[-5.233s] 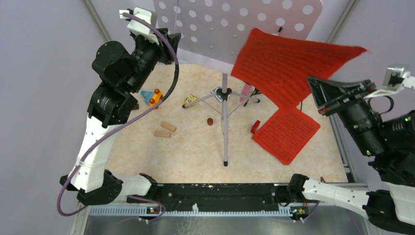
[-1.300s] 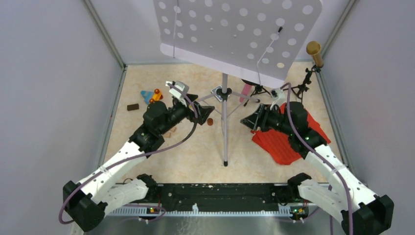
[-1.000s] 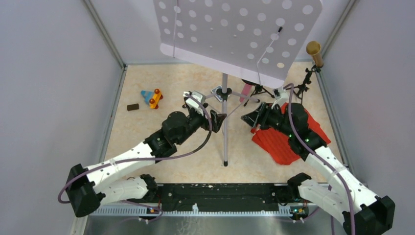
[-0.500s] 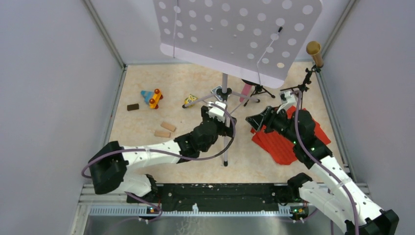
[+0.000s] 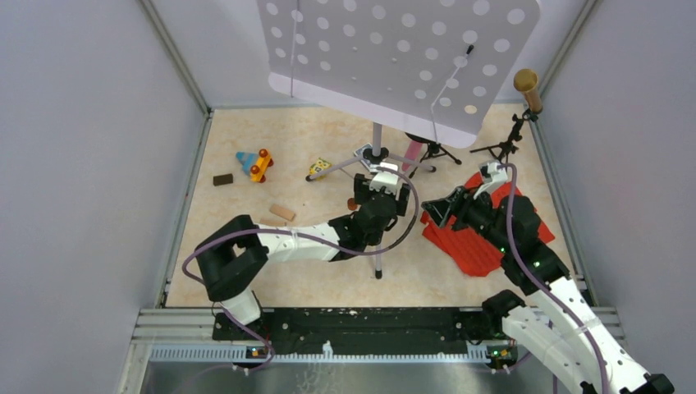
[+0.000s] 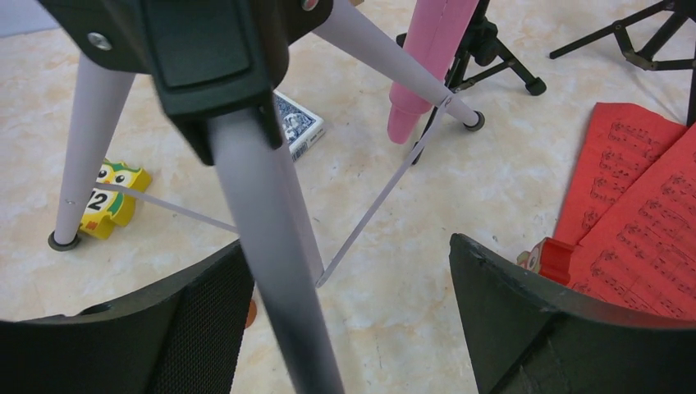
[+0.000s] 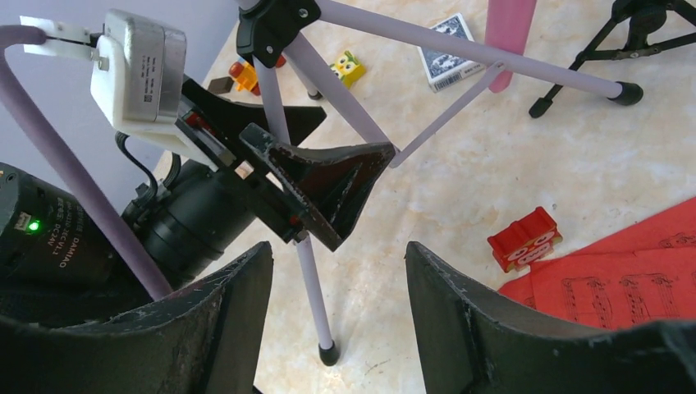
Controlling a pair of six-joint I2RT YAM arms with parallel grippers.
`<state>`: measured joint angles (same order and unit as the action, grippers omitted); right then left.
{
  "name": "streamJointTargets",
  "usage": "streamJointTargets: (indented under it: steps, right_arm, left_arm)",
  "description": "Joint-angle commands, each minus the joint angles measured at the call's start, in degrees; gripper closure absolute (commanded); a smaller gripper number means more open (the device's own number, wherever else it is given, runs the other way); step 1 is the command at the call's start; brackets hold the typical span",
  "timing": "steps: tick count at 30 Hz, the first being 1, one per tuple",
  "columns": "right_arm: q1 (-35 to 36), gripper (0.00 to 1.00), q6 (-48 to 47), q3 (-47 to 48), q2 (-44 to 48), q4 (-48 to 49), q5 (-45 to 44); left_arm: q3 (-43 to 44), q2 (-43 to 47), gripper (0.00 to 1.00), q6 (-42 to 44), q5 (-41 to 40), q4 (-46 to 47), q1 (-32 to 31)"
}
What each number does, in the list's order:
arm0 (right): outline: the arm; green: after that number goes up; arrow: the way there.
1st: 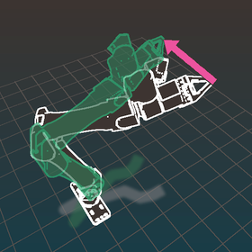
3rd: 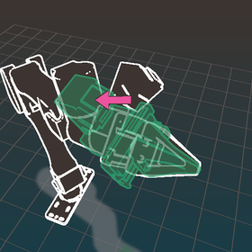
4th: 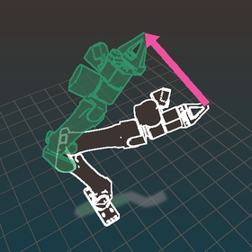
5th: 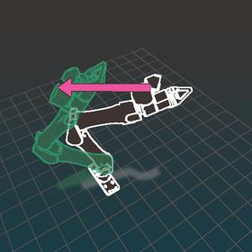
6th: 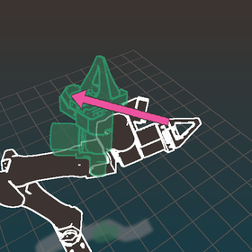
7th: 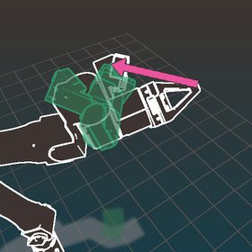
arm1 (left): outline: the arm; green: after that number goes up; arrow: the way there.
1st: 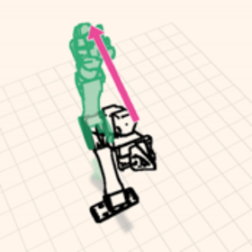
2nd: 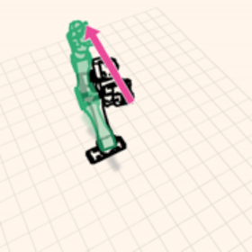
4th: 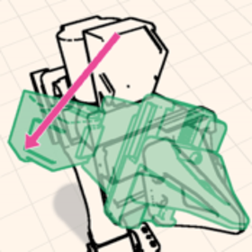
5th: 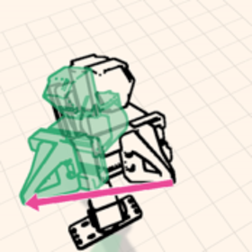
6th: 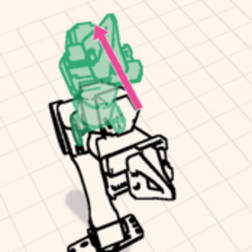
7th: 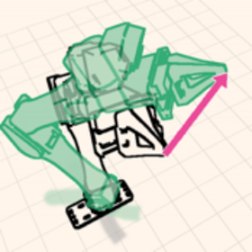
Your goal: Pack up the instrument practice props
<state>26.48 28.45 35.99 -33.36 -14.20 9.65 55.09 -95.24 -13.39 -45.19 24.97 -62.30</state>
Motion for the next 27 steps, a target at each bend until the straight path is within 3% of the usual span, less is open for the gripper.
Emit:
streamJointTargets:
  steps: [1, 6, 10, 15, 22, 27]
  right_arm:
    - [0.32, 0.39, -1.55, 0.17, -0.09, -0.64, -1.09]
    - [0.33, 0.39, -1.79, 0.72, -0.68, -0.74, -0.95]
    - [0.33, 0.39, -2.29, 1.66, -1.08, -1.52, -0.92]
    - [0.26, 0.39, -2.56, 1.76, -0.72, -2.25, -0.95]
    - [0.32, 0.39, -1.98, -0.24, 2.13, -2.69, -1.53]
    - [0.28, 0.39, -3.13, -1.32, 3.30, -2.53, -1.14]
  left_arm:
    - [3.12, -2.42, 0.12, 2.39, -2.06, 5.33, 0.55]
    - [3.01, -3.29, 0.24, 1.00, 3.93, 3.80, 3.85]
    - [2.15, -2.49, 0.40, 1.37, 8.60, 3.49, 6.41]
    - [0.02, -0.42, 0.67, 2.97, 12.89, 3.75, 8.61]
    - [-4.06, 4.57, 0.96, 7.76, 18.42, 0.91, 11.13]
    - [-8.46, 10.85, 1.00, 10.74, 26.65, -2.27, 13.93]
